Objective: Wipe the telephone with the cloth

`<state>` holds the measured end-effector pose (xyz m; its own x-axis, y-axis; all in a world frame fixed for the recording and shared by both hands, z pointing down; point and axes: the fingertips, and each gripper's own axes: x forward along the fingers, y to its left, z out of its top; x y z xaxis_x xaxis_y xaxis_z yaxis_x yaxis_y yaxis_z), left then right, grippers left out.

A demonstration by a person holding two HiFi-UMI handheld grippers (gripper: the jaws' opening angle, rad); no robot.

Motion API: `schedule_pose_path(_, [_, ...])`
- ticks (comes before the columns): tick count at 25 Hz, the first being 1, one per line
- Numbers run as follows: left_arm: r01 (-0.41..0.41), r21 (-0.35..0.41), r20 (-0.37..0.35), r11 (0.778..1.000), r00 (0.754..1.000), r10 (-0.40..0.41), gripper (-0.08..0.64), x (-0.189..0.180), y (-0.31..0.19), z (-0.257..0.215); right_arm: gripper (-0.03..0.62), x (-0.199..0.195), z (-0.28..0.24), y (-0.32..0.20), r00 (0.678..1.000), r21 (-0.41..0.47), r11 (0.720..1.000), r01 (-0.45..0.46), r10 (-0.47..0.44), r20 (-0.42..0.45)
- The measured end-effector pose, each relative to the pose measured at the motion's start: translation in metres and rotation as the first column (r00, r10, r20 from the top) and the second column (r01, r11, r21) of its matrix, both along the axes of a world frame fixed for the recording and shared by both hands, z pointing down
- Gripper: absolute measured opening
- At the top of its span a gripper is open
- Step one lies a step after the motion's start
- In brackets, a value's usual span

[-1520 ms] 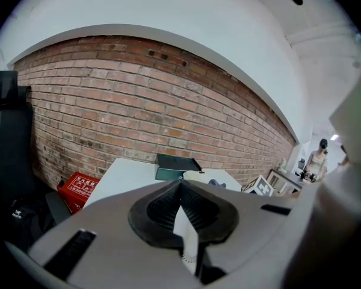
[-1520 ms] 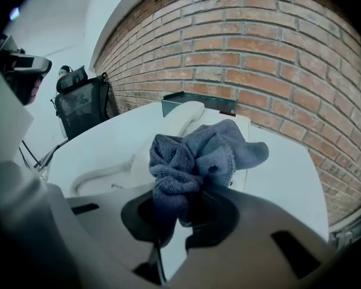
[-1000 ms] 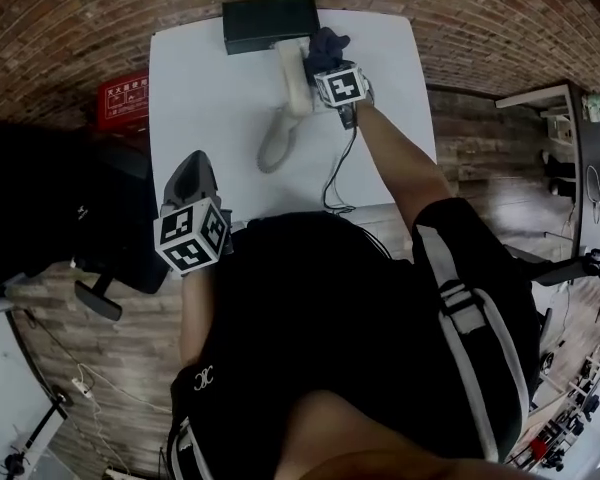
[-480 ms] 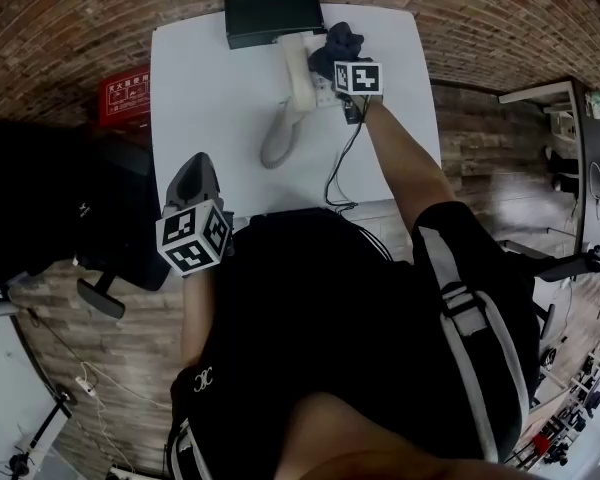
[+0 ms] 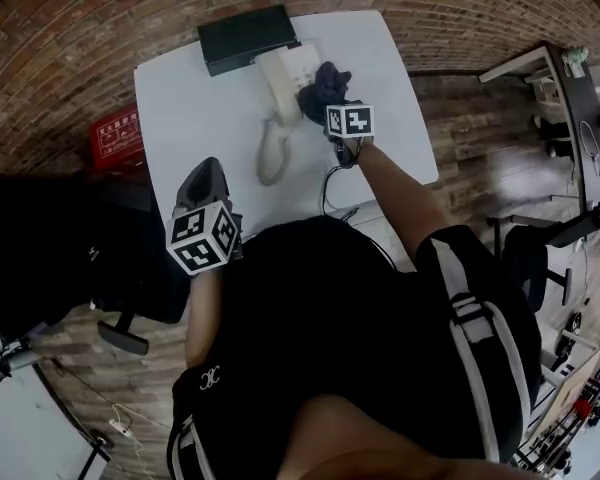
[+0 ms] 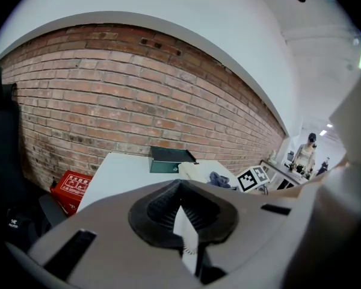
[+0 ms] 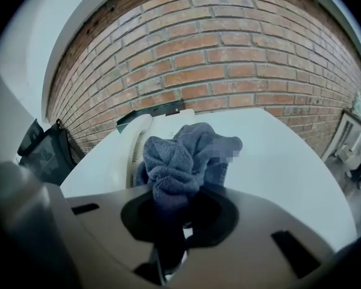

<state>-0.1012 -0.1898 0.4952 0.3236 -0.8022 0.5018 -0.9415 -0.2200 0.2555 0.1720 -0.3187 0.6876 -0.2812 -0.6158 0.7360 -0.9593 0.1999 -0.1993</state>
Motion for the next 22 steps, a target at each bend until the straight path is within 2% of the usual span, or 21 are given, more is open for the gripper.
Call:
schedule_pose_path(2, [-0.038, 0.005, -0.007, 0.999, 0.999, 0.038, -0.003, 0.009, -0.006, -0.002, 0.029, 0.000, -0.004, 0.002, 1.000, -0.013, 1.000, -0.025, 0.025, 0.003])
schedule_pose_path(4, [-0.071, 0.014, -0.010, 0.997, 0.997, 0.071, -0.003, 0.017, -0.010, -0.006, 0.029, 0.000, -0.016, 0.005, 0.999, 0.011, 0.999, -0.044, 0.044, 0.004])
schedule_pose_path(6, [-0.092, 0.031, -0.010, 0.995, 0.996, 0.092, -0.003, 0.022, -0.018, -0.011, 0.029, 0.002, -0.041, 0.007, 0.999, 0.079, 0.996, -0.047, 0.048, -0.017])
schedule_pose_path(8, [-0.098, 0.061, -0.005, 0.993, 0.995, 0.098, -0.003, 0.026, -0.030, -0.019, 0.029, 0.003, -0.076, 0.004, 0.998, 0.190, 0.981, -0.036, 0.047, -0.050])
schedule_pose_path(10, [-0.105, 0.101, 0.013, 0.989, 0.994, 0.105, -0.003, 0.031, -0.042, -0.028, 0.028, 0.001, -0.122, 0.005, 0.997, 0.341, 0.940, -0.020, 0.044, -0.061])
schedule_pose_path(13, [-0.135, 0.174, 0.053, 0.975, 0.990, 0.128, -0.003, 0.042, -0.052, -0.048, 0.028, -0.011, -0.203, 0.022, 0.999, 0.549, 0.836, -0.009, 0.035, -0.038])
schedule_pose_path(15, [-0.151, 0.219, 0.055, 0.964, 0.988, 0.143, -0.003, 0.052, -0.057, -0.063, 0.028, -0.020, -0.246, 0.040, 1.000, 0.633, 0.774, -0.014, 0.020, -0.003])
schedule_pose_path(16, [-0.156, 0.235, 0.046, 0.960, 0.988, 0.149, -0.003, 0.058, -0.058, -0.069, 0.028, -0.024, -0.260, 0.049, 1.000, 0.659, 0.752, -0.015, 0.009, 0.012])
schedule_pose_path(18, [-0.163, 0.253, 0.028, 0.954, 0.987, 0.161, -0.003, 0.067, -0.058, -0.077, 0.028, -0.030, -0.274, 0.065, 0.999, 0.682, 0.731, -0.020, -0.005, 0.034])
schedule_pose_path(22, [-0.189, 0.249, 0.029, 0.950, 0.982, 0.188, -0.003, 0.077, -0.054, -0.077, 0.028, -0.036, -0.270, 0.082, 1.000, 0.685, 0.728, -0.009, -0.002, 0.015])
